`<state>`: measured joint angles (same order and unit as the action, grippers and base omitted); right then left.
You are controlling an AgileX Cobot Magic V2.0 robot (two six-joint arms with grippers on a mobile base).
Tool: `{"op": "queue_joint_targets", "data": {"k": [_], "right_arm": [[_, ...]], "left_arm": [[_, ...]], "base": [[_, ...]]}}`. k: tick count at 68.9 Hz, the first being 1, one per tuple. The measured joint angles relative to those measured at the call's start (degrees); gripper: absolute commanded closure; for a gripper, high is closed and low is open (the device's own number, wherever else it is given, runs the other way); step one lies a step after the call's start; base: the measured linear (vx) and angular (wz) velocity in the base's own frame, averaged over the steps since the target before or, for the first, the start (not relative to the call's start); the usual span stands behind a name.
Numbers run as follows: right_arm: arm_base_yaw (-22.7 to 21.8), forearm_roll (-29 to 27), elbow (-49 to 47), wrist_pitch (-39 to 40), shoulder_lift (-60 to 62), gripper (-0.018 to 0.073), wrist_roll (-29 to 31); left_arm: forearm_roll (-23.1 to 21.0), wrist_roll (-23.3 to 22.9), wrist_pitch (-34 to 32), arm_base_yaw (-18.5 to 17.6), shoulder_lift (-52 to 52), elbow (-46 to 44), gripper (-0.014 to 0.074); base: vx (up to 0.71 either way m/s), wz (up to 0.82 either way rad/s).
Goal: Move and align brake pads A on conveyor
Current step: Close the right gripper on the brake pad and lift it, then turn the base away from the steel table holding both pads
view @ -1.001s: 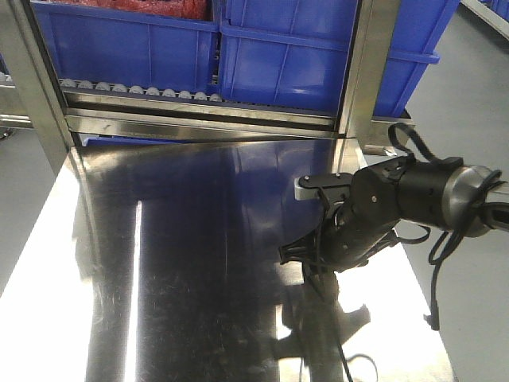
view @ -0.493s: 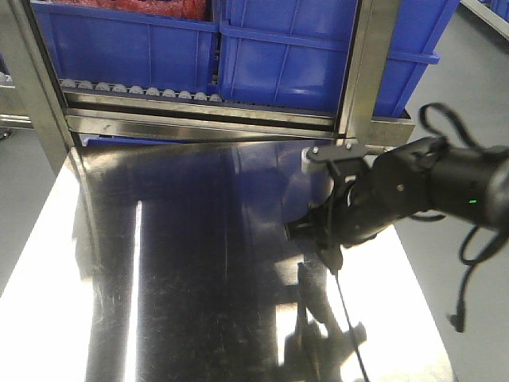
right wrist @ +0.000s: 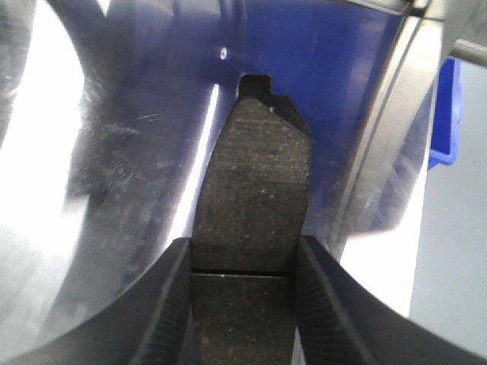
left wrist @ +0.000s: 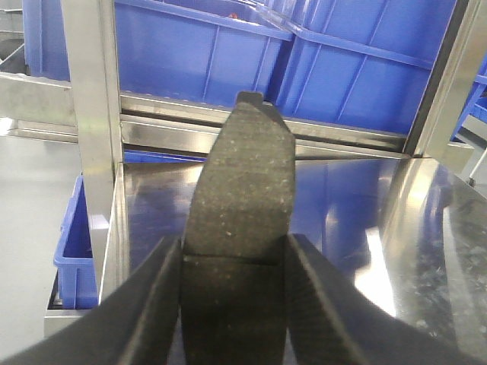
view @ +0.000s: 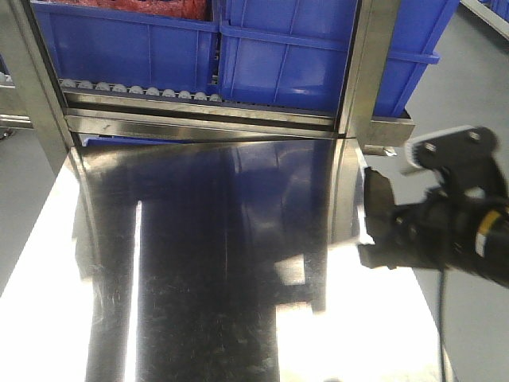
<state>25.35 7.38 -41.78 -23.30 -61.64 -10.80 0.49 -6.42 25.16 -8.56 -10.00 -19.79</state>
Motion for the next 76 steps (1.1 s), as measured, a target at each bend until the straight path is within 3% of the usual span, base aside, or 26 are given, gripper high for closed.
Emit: {"op": "queue_joint_targets", "data": {"k": [37, 76], "right_arm": [[0.0, 1.41, 19.32, -0.53, 35.83, 0.0503, 0.0], [0.0, 1.94, 20.27, -0.64, 39.4, 0.0503, 0.0]], "left_arm": [[0.0, 0.0, 0.0, 0.0, 0.0, 0.0, 0.0498], [0.0, 0.0, 0.0, 0.0, 0.0, 0.0, 0.0498]], "base": [[0.0, 0.0], [0.0, 0.0]]}}
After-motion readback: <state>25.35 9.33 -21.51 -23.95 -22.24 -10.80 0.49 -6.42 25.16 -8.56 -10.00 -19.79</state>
